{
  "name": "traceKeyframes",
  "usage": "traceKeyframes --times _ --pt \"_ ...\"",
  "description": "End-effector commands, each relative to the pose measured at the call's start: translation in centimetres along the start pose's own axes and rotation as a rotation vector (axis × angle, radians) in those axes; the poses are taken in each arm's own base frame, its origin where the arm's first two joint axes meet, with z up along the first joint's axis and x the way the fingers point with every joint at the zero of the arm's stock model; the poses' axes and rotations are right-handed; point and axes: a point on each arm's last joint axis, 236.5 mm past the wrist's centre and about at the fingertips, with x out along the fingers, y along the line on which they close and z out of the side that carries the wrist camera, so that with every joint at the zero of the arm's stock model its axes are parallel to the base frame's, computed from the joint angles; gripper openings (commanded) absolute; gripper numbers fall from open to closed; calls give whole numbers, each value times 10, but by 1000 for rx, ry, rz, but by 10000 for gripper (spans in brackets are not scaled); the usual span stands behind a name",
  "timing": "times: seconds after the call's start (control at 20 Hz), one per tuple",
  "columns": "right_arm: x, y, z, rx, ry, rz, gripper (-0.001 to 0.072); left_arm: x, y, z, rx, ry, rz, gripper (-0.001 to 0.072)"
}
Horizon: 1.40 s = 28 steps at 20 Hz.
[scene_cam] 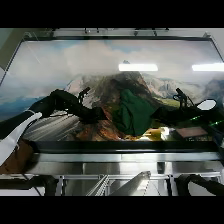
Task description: Fold the shirts.
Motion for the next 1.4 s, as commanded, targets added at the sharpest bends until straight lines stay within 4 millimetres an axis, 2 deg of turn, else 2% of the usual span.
traceKeyframes --times 0.0,0.1,0.2,0.35,0.5,0.7,0.9,1.05,1.1,1.15,1.2,1.35 --pt "-12 -1 14 58 -15 127 484 14 1 9 -10 80 -45 693" --pt "-31 -9 24 105 -51 179 483 20 -3 19 -22 89 -78 683" --pt "-48 -18 29 125 -80 221 484 27 -14 31 -22 85 -115 414" --pt "-62 -30 33 148 -104 241 484 34 -32 46 7 77 -148 403" --pt "-68 -39 39 171 -135 235 483 47 -41 50 33 96 -149 404" --pt "-68 -40 40 173 -139 232 483 62 -35 48 5 130 -144 404" --pt "-67 -45 45 215 -157 216 484 63 -32 53 3 110 -137 403" --pt "-43 -48 40 257 -102 205 483 68 -34 56 9 91 -127 401" --pt "-29 -44 34 258 -61 208 483 70 -35 57 13 87 -123 332" --pt "-13 -37 28 259 -21 221 483 72 -36 58 17 79 -118 103" --pt "1 -30 25 258 3 233 483 74 -37 58 22 75 -115 31" --pt "37 -2 22 262 31 298 482 77 -38 58 27 70 -111 31"
